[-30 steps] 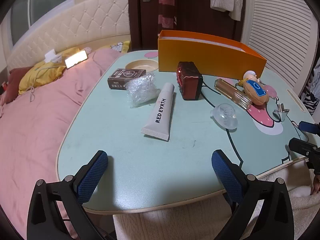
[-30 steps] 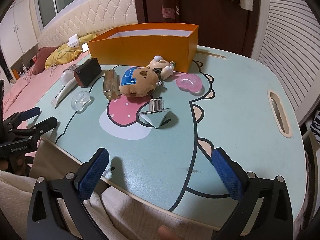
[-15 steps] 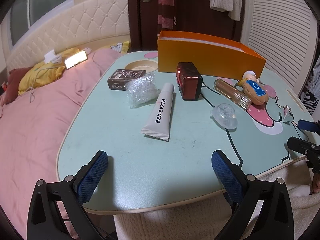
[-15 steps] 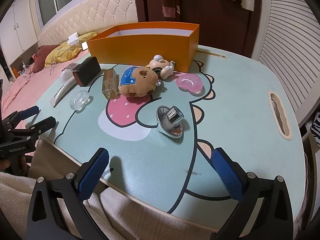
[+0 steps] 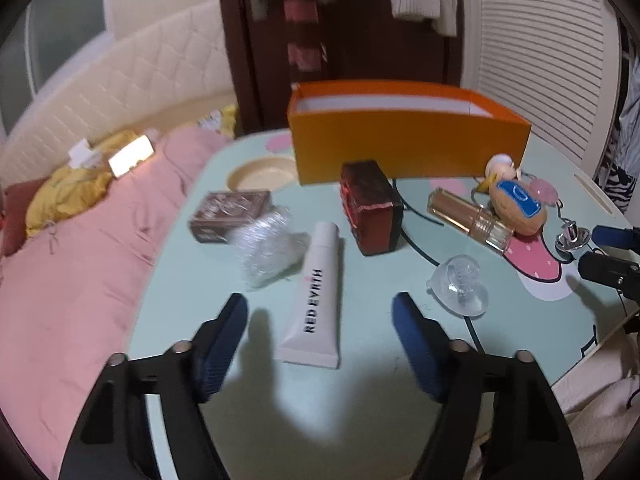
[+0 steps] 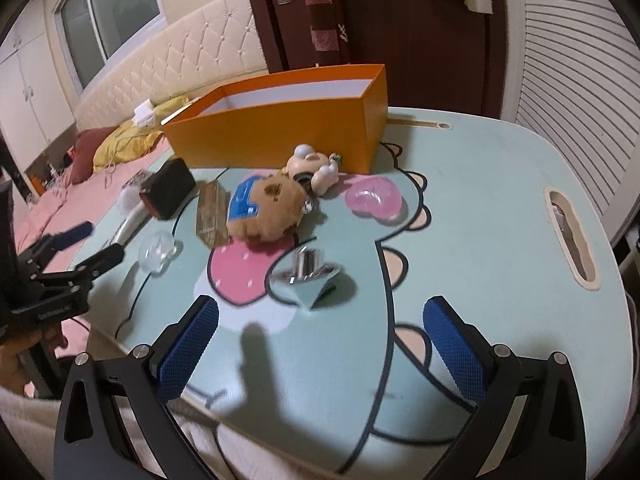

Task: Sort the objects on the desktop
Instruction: 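Grasp the white RED EARTH tube with the left tool while the right tool grasps the metal cap, then carry the tube and the cap into the orange box and open both tools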

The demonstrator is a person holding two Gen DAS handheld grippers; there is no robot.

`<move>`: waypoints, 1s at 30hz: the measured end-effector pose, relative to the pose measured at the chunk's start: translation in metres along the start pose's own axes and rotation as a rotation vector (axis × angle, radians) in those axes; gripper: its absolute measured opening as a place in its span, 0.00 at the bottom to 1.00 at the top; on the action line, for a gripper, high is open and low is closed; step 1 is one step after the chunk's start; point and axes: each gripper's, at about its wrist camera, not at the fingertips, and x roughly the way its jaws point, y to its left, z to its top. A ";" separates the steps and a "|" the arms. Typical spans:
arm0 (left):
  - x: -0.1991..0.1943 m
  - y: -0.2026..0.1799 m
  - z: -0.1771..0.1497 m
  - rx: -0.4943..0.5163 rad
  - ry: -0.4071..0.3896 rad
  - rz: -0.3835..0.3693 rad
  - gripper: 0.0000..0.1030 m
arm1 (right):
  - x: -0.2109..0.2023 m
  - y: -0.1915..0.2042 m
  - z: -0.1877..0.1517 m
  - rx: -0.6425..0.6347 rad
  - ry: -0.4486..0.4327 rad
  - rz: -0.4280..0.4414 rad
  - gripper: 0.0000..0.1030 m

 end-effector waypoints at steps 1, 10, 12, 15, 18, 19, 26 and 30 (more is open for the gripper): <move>0.001 0.000 0.001 -0.009 -0.003 -0.016 0.64 | 0.002 0.001 0.002 0.001 -0.001 -0.003 0.99; -0.011 -0.006 -0.003 0.007 -0.032 -0.103 0.12 | 0.007 0.016 0.008 -0.062 -0.007 -0.033 0.38; -0.016 -0.008 -0.005 0.005 -0.044 -0.114 0.12 | 0.004 0.019 0.007 -0.073 -0.018 -0.032 0.38; -0.022 -0.010 -0.001 0.009 -0.057 -0.111 0.12 | -0.002 0.023 0.009 -0.095 -0.044 -0.037 0.38; -0.031 -0.010 0.006 0.000 -0.078 -0.123 0.12 | -0.009 0.027 0.014 -0.108 -0.064 -0.031 0.38; -0.033 -0.010 0.008 -0.002 -0.081 -0.117 0.12 | -0.010 0.028 0.015 -0.109 -0.069 -0.028 0.38; -0.044 -0.004 0.030 -0.011 -0.121 -0.114 0.11 | -0.014 0.027 0.031 -0.082 -0.091 0.000 0.38; -0.049 -0.002 0.045 -0.018 -0.137 -0.127 0.10 | -0.014 0.025 0.043 -0.061 -0.097 0.016 0.38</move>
